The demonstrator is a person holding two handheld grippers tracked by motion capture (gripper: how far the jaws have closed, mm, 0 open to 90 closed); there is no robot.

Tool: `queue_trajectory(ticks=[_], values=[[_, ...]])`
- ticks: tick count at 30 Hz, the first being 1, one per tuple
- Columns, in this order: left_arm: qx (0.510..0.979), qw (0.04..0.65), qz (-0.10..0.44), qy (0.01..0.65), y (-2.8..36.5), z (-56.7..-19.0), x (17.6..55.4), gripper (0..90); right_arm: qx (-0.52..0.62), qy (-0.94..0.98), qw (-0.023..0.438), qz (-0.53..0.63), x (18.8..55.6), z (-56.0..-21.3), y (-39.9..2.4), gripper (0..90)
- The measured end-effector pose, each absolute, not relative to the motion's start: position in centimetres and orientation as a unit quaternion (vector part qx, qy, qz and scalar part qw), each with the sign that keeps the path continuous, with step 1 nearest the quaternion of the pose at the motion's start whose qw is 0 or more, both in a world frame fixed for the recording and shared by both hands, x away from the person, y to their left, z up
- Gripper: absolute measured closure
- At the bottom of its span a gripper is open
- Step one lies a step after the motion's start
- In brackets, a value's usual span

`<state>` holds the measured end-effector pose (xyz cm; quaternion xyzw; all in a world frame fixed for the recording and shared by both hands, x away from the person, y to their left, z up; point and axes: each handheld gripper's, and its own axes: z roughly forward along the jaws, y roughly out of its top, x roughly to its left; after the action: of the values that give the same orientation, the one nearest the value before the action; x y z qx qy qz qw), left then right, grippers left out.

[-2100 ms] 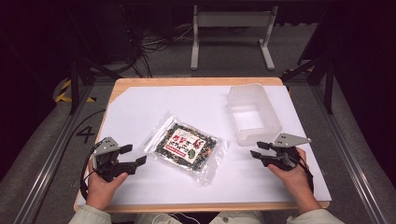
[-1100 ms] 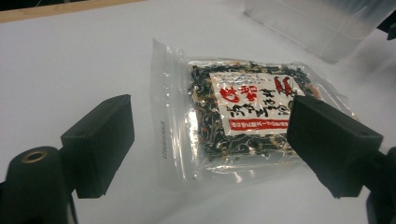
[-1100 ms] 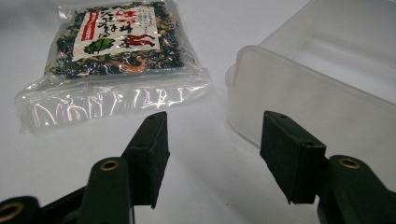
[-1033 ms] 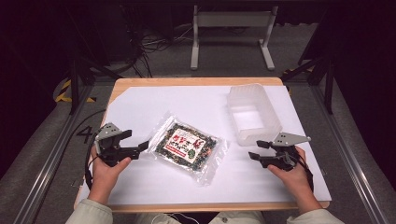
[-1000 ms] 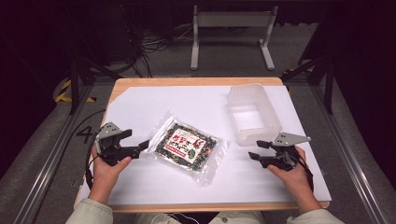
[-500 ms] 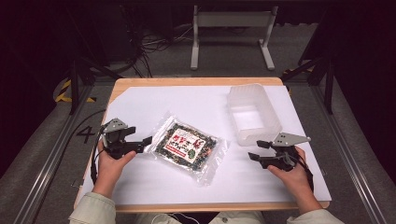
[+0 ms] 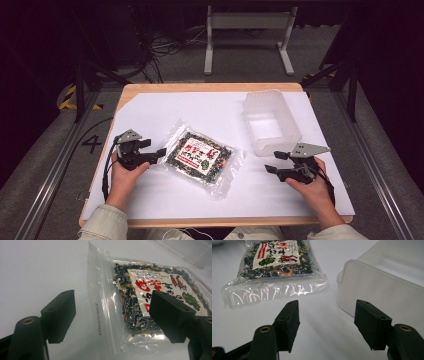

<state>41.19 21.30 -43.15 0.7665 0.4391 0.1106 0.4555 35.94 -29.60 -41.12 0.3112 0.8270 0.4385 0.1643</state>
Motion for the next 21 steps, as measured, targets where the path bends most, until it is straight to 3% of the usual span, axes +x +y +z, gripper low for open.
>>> queue_trajectory(ticks=[21], values=[[0.786, 0.423, 0.068, 0.446, 20.9, -44.8, 41.8, 30.3, 0.306, 0.832, 0.160, 0.434, 35.9, -41.4, -29.4, 34.7]])
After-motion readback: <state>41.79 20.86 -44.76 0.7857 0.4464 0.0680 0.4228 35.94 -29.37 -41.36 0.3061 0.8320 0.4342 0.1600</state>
